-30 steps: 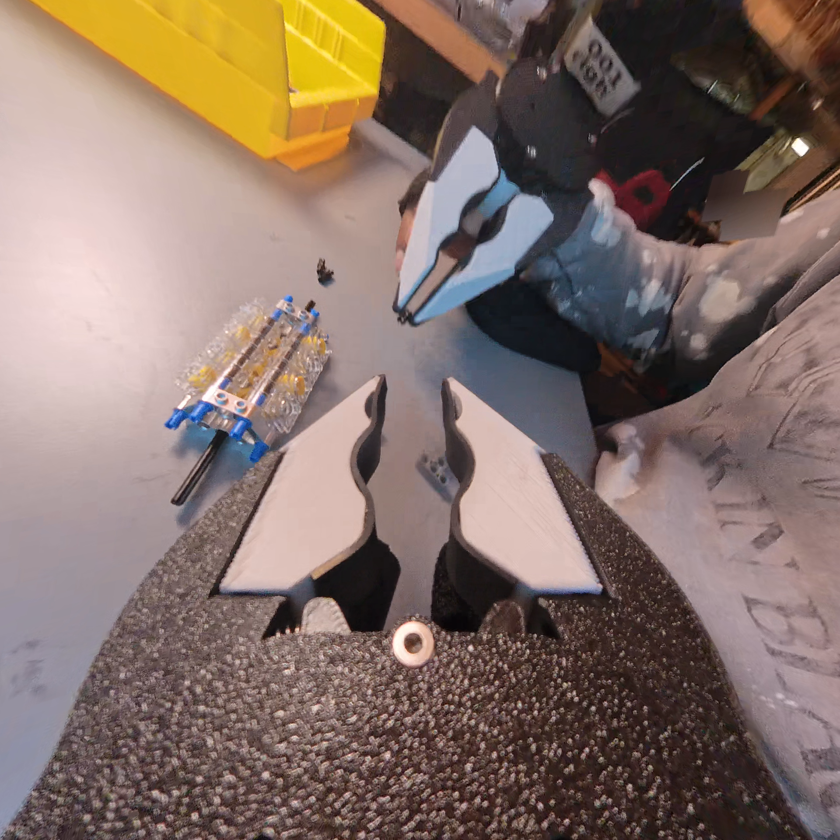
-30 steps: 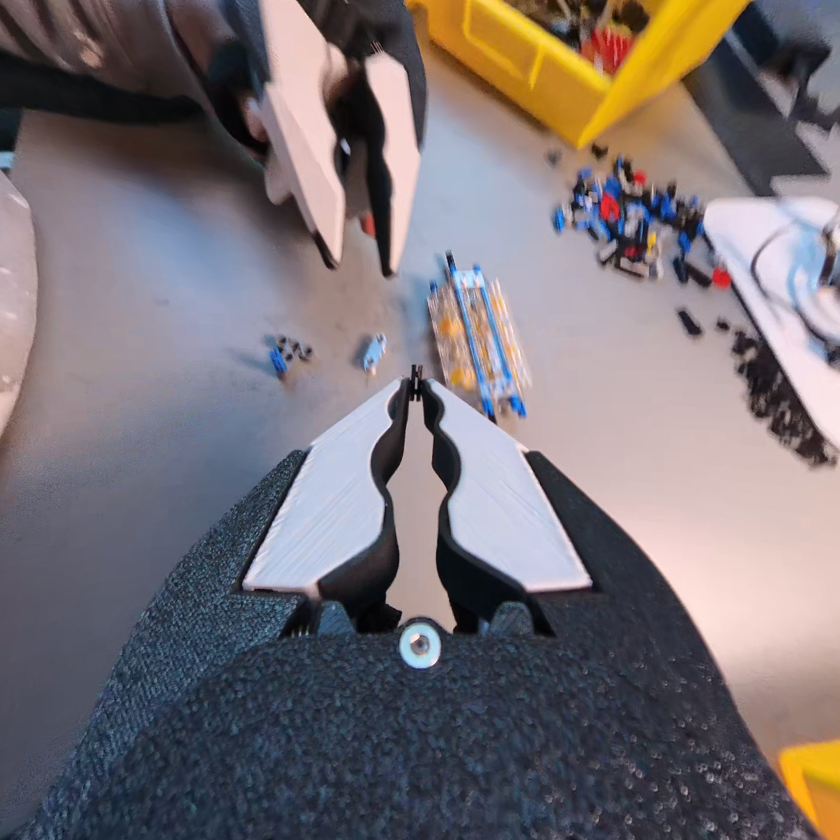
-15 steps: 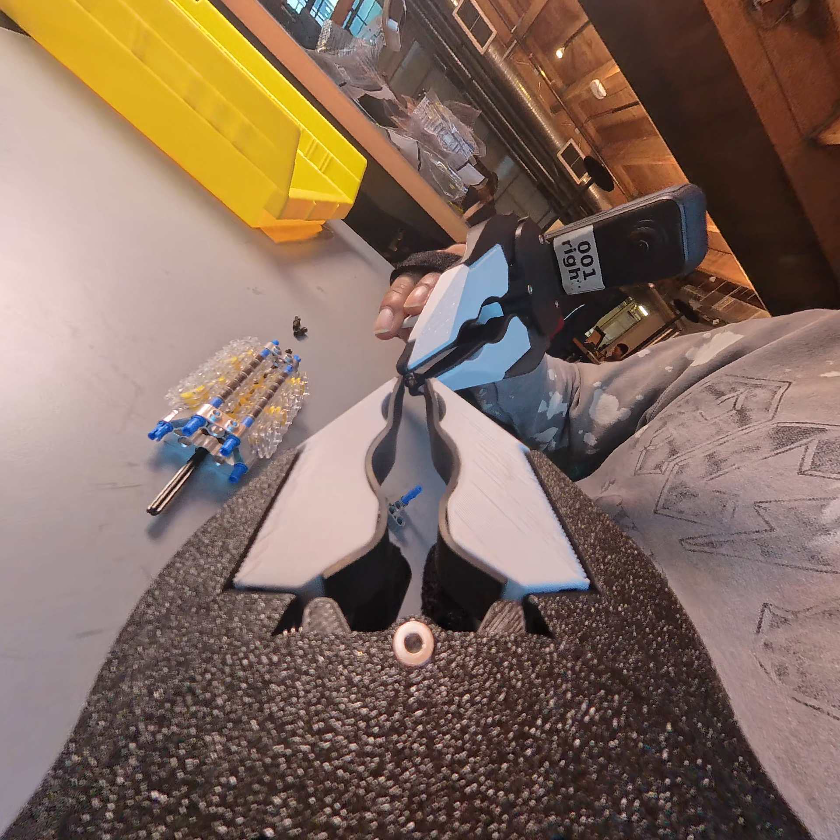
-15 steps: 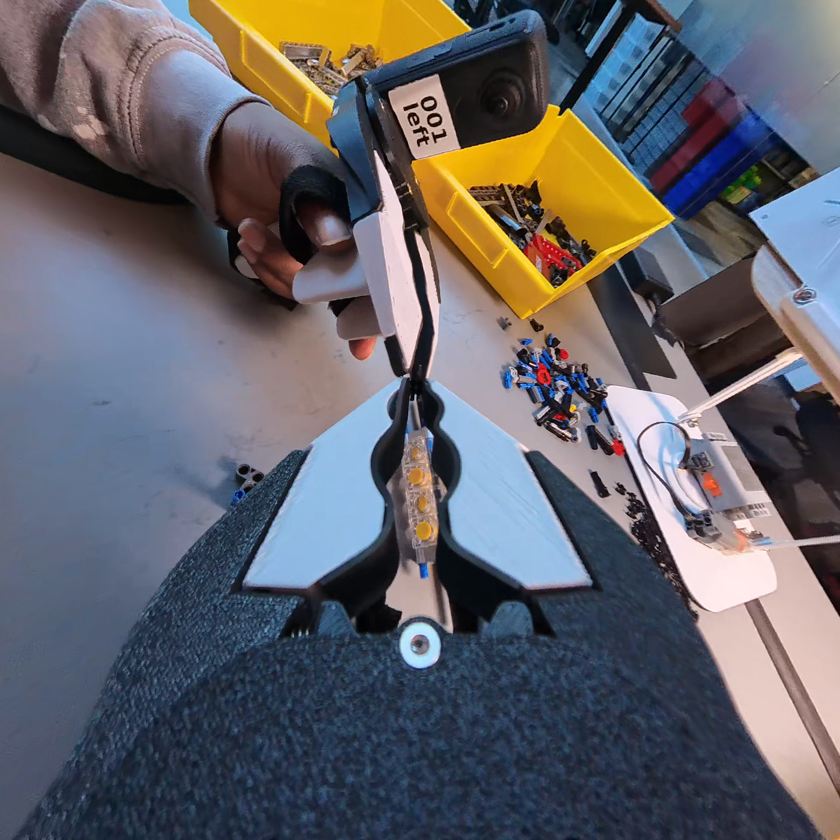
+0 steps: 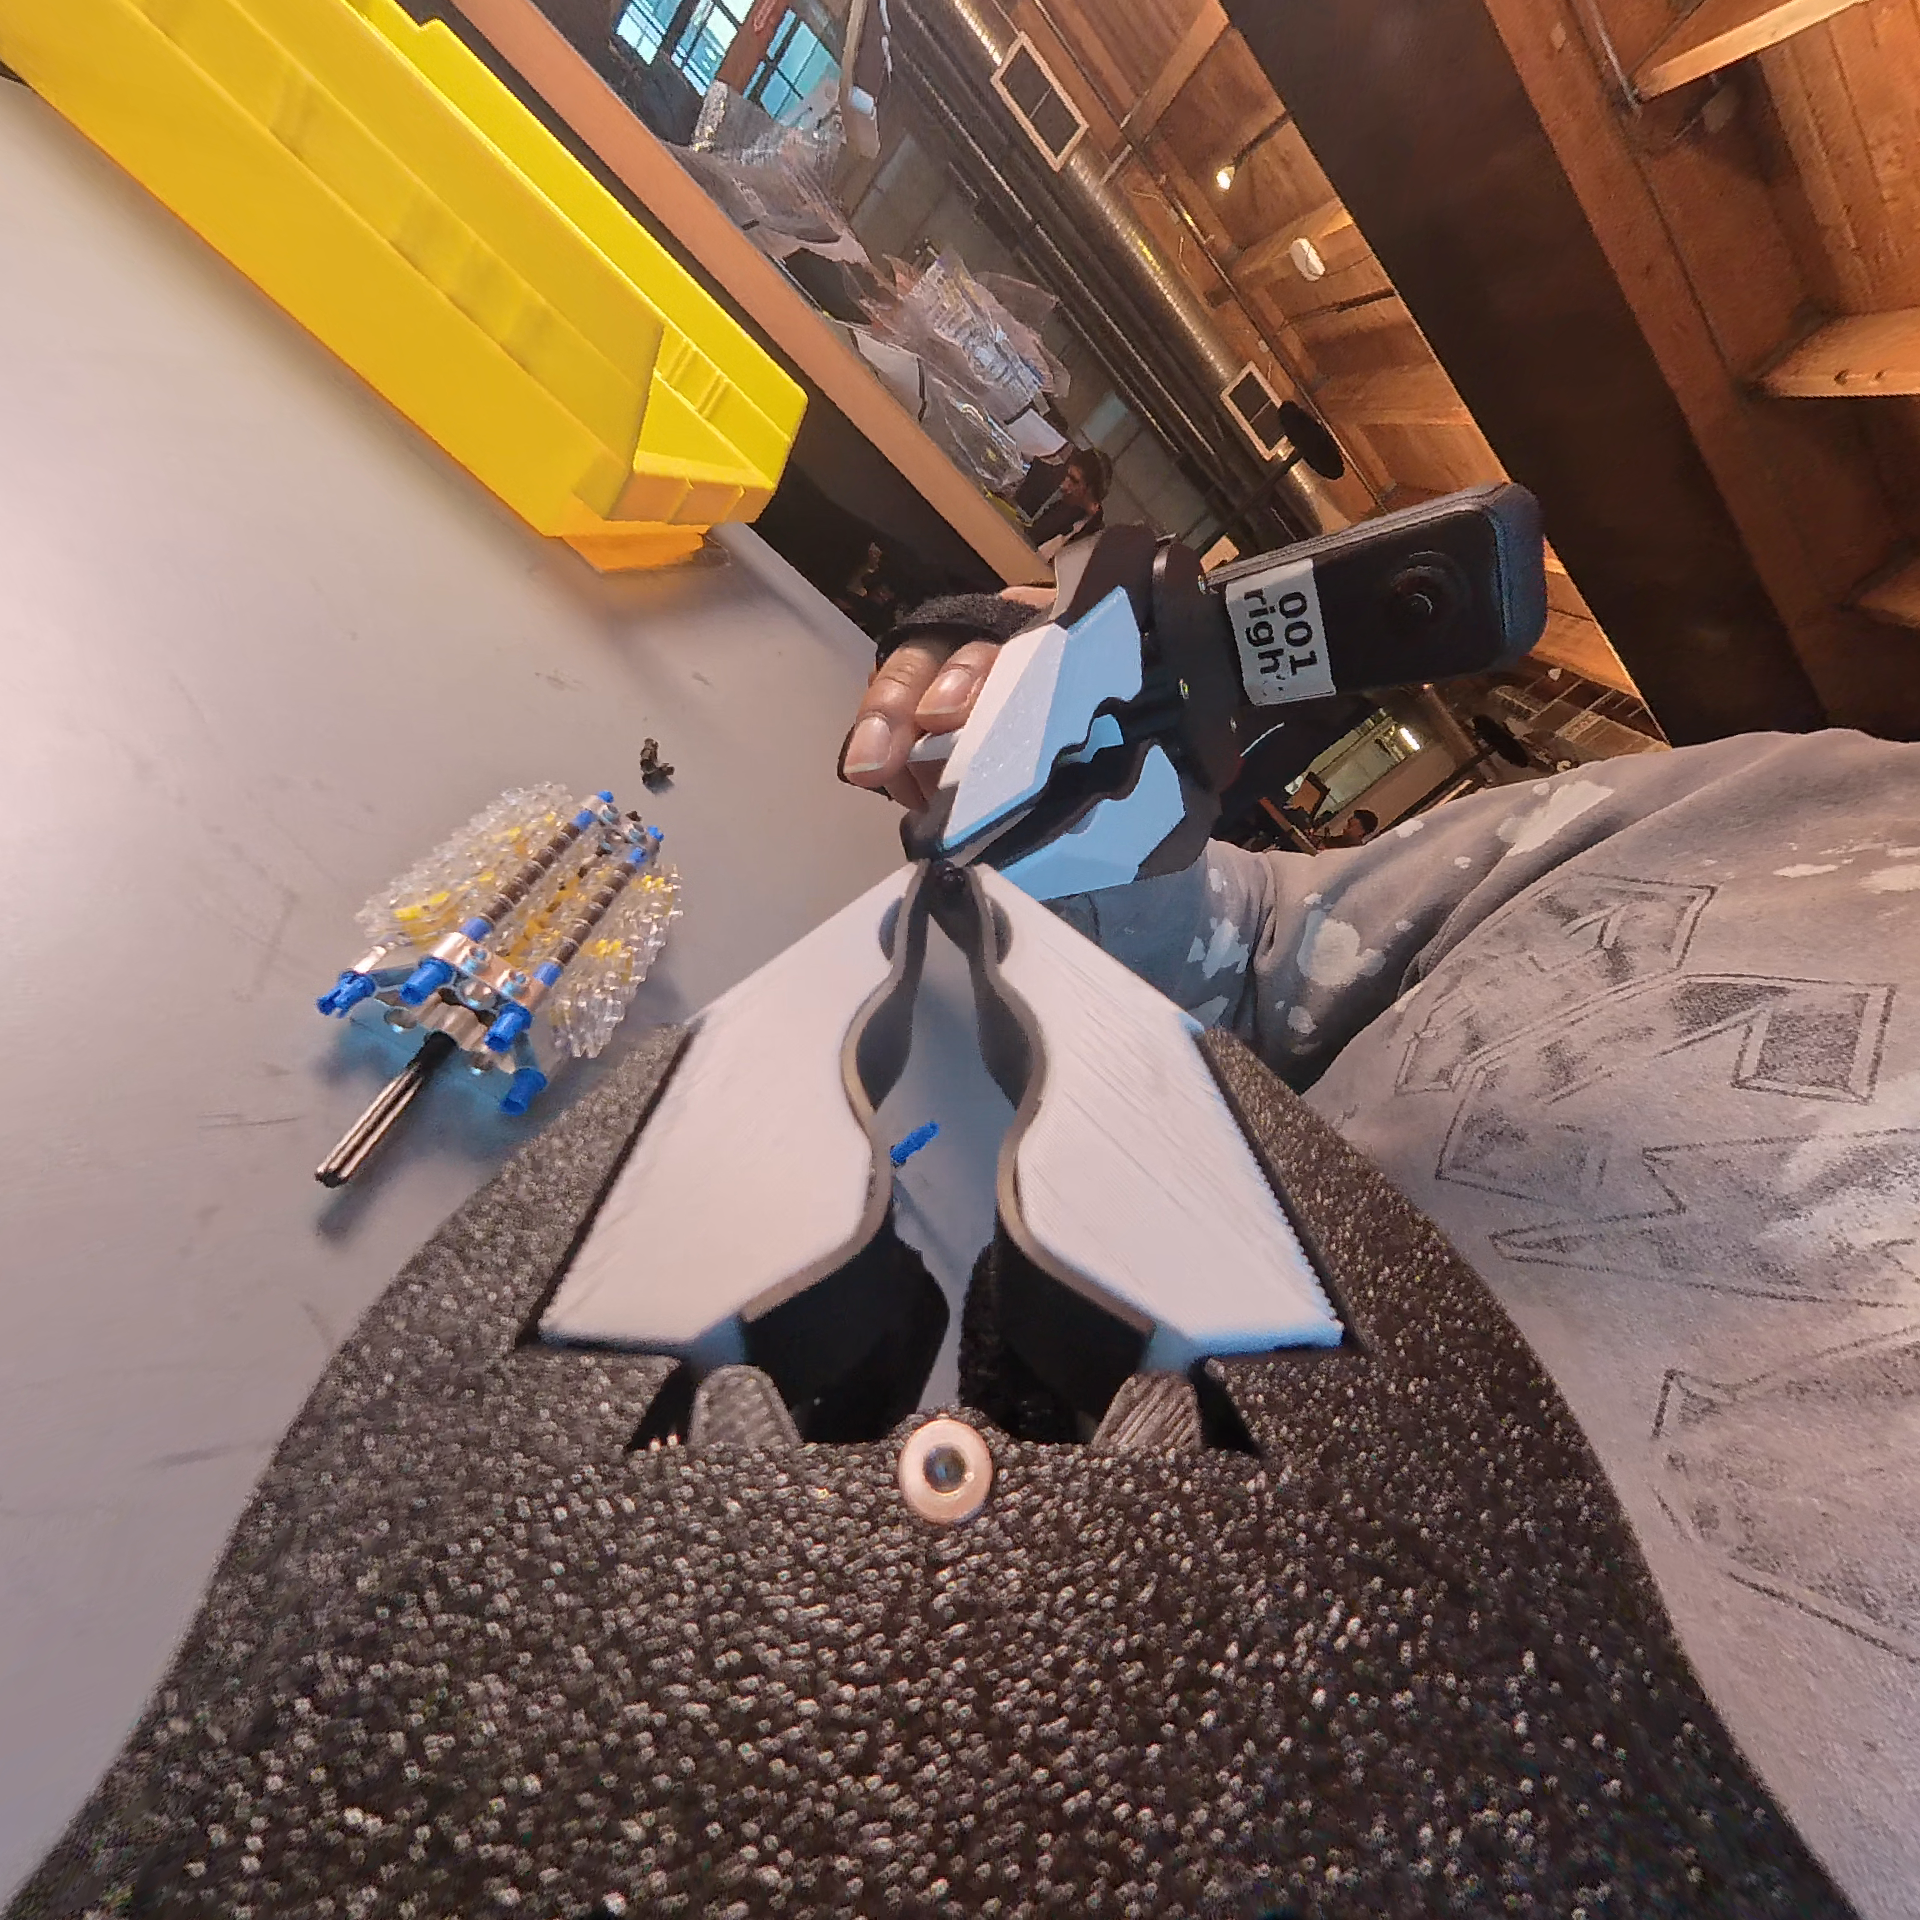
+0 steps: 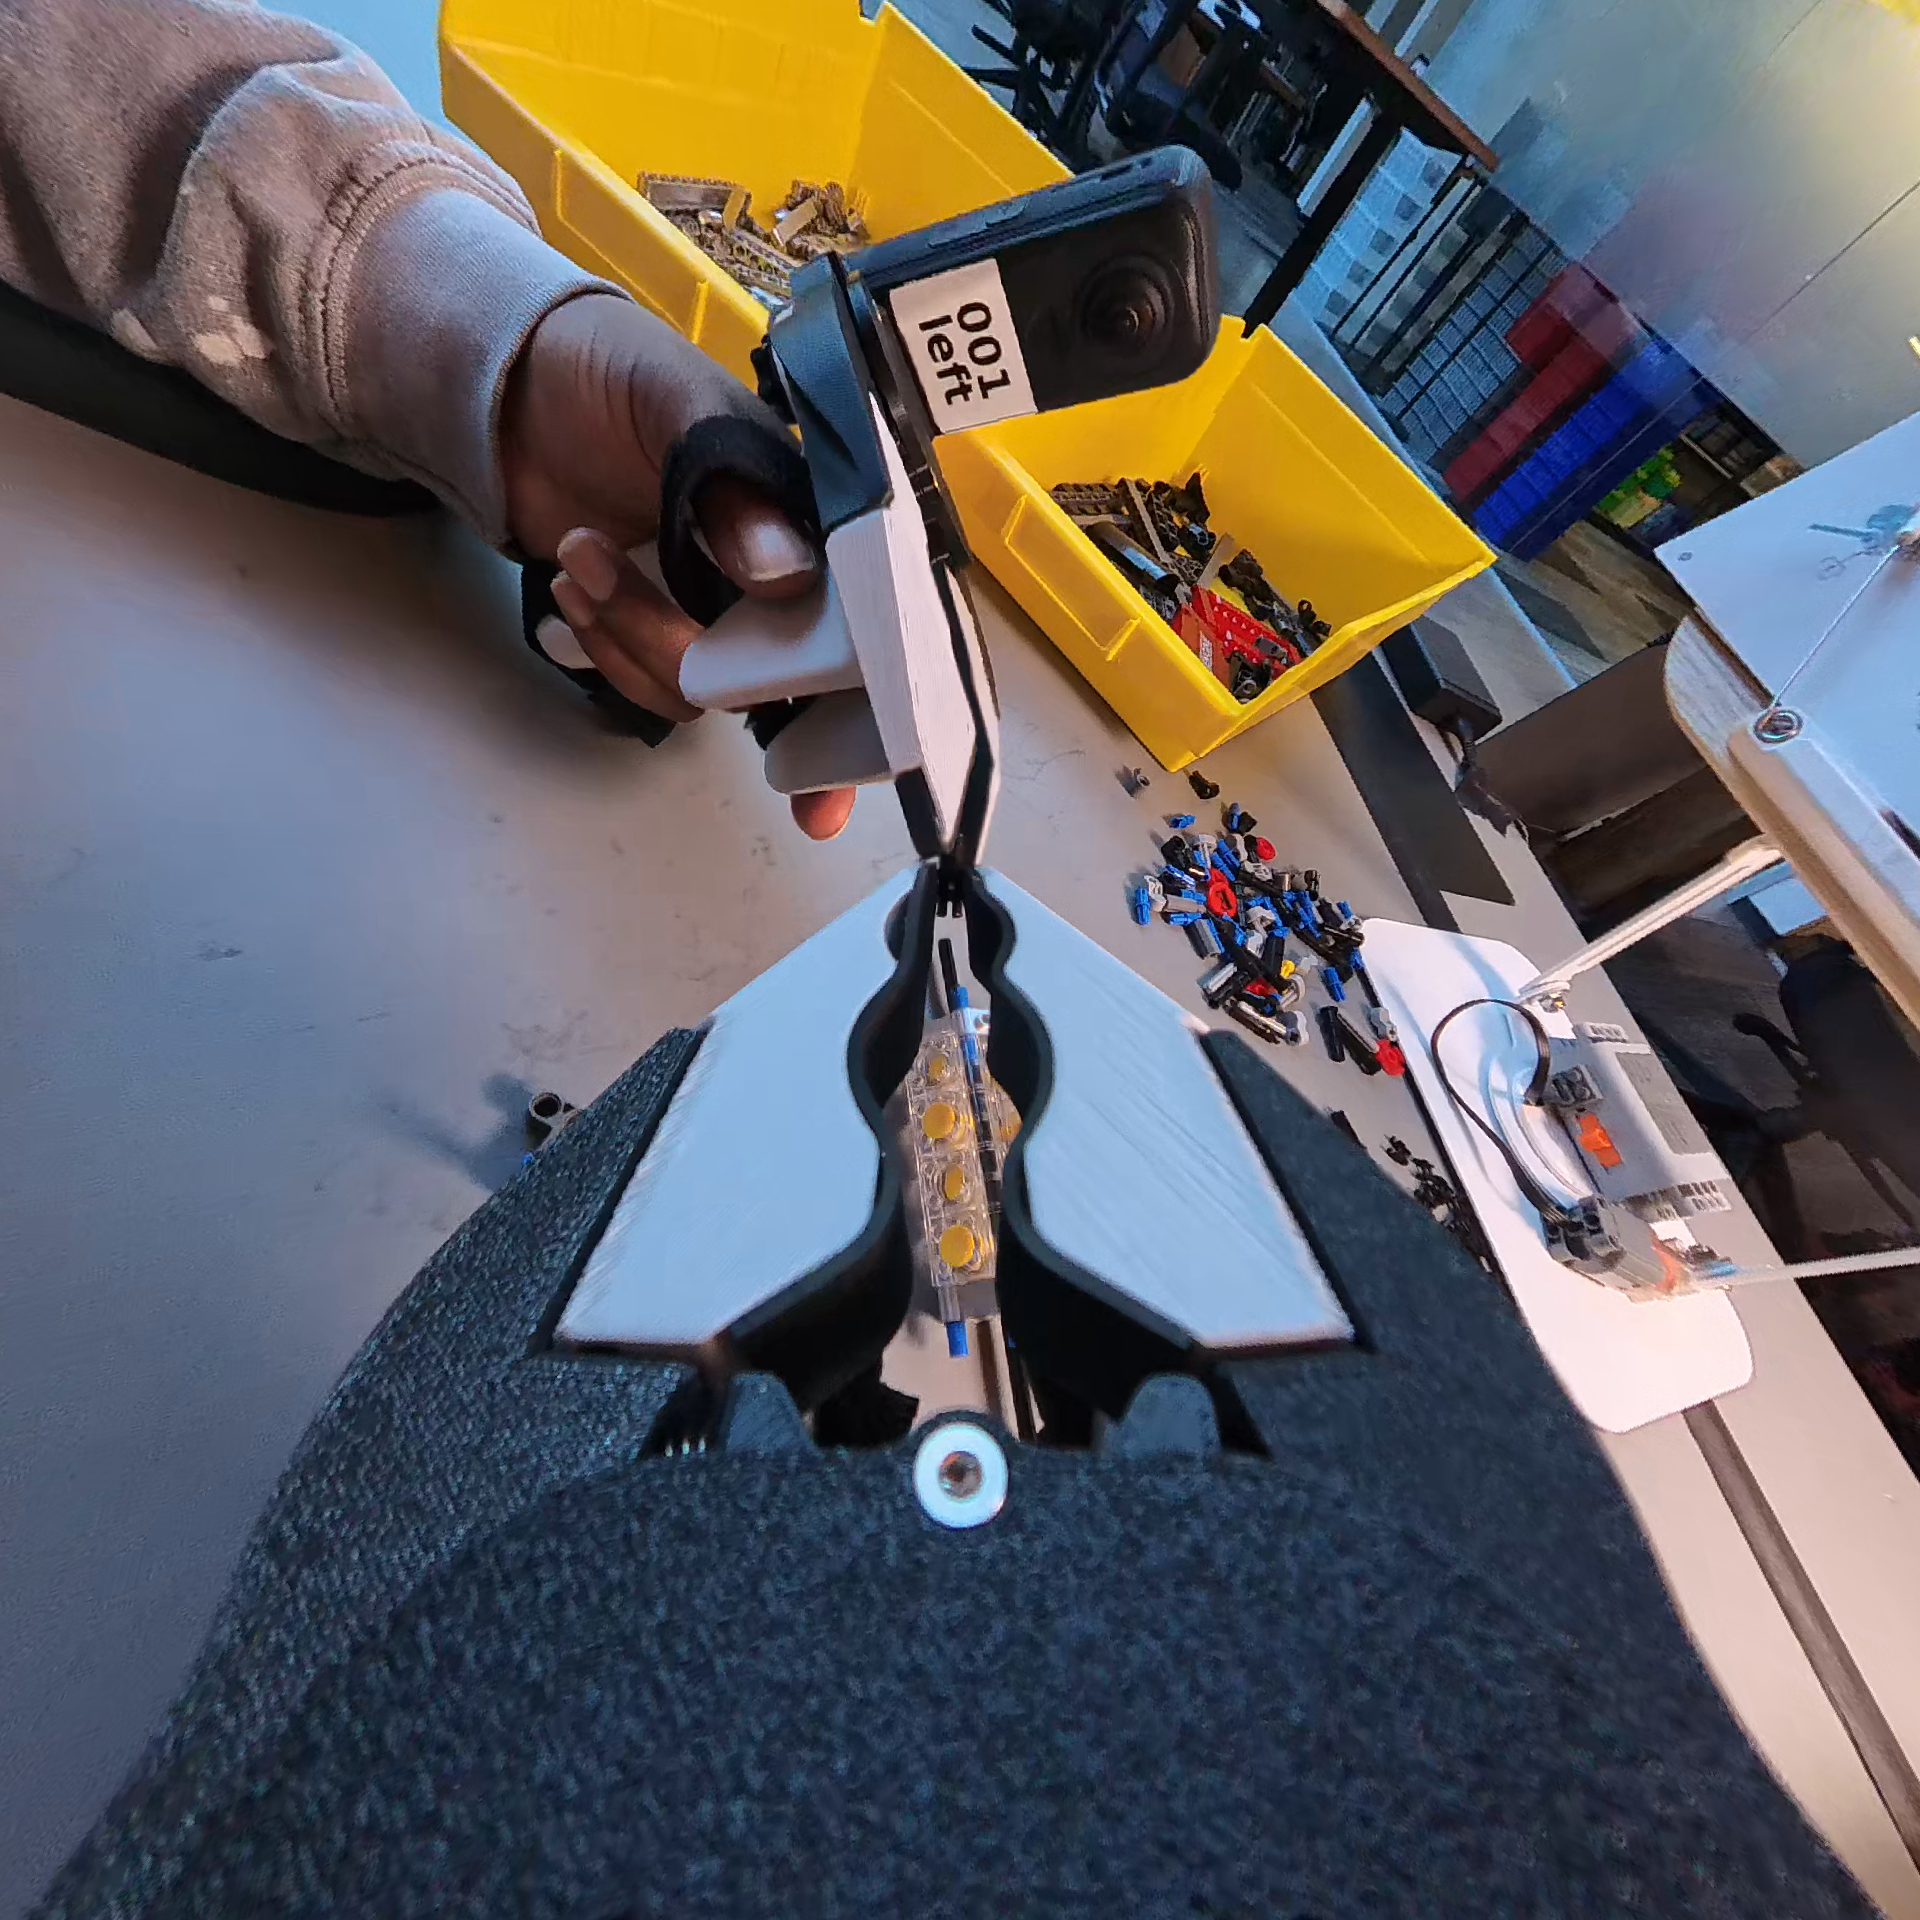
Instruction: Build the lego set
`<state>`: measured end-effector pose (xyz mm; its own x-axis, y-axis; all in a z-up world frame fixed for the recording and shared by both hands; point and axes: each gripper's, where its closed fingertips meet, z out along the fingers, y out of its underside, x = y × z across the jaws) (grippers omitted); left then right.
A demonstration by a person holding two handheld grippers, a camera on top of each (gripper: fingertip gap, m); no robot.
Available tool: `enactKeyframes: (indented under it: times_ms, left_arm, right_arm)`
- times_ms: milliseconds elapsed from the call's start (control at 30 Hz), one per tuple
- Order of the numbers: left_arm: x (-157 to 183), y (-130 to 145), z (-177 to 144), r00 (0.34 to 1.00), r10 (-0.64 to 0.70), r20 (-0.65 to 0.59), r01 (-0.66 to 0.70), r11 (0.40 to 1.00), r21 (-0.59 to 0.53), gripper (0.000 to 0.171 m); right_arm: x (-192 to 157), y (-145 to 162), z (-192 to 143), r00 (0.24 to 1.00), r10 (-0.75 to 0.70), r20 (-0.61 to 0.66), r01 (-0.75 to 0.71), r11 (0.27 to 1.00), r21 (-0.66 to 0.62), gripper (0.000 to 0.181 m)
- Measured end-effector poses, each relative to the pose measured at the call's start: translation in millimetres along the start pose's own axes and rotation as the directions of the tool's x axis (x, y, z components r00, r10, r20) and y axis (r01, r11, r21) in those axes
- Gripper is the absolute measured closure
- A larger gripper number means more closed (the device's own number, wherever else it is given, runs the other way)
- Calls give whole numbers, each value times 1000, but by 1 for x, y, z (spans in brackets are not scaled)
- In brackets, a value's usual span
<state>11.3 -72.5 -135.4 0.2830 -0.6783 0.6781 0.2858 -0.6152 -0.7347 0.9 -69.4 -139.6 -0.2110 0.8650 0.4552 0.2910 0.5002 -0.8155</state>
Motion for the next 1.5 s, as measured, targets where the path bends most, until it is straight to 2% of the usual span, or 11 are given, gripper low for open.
enactKeyframes:
  times_ms: [100, 267, 400, 700, 800, 833, 900, 1033, 1133, 1333, 1500]
  left_arm:
    - [5, -2, 0, 1000, 4, -28, -4, 1000, 7, 168]
    - [29, -15, -4, 977, -51, -205, 72, 993, 93, 169]
    - [37, -17, -5, 964, -68, -259, 98, 989, 107, 169]
    - [36, -15, -3, 957, -100, -271, 129, 987, 92, 169]
    - [22, -4, 0, 992, 30, -121, -30, 1000, 6, 167]
    - [15, 4, -1, 990, 137, -42, -139, 988, -68, 163]
    - [-4, 22, -5, 931, 357, 78, -326, 908, -262, 154]
    - [-16, 67, -1, 850, 525, 42, -435, 744, -508, 138]
    - [-14, 92, 8, 822, 569, -24, -475, 662, -580, 131]
    - [-25, 107, 19, 758, 650, -63, -517, 538, -666, 125]
    - [-21, 117, 13, 765, 638, -88, -510, 516, -689, 134]
  right_arm:
    - [-1, -4, -2, 1000, 9, 6, -9, 1000, 24, 179]
    - [2, -30, -12, 994, 106, 30, -110, 978, 178, 178]
    - [1, -38, -15, 994, 103, 20, -105, 973, 208, 177]
    - [0, -37, -17, 997, 73, 19, -75, 979, 190, 177]
    - [-4, -23, -14, 995, 73, 74, -80, 993, 89, 178]
    - [-11, -15, -13, 988, 81, 131, -86, 996, 34, 178]
    - [-24, 0, -14, 968, 91, 233, -77, 995, -68, 179]
    - [-58, 31, -20, 891, 98, 444, 48, 951, -305, 179]
    - [-75, 34, -22, 848, 108, 519, 107, 924, -367, 179]
    - [-91, 47, -20, 835, 128, 536, 162, 872, -462, 178]
    - [-89, 57, -21, 840, 125, 528, 209, 823, -528, 178]
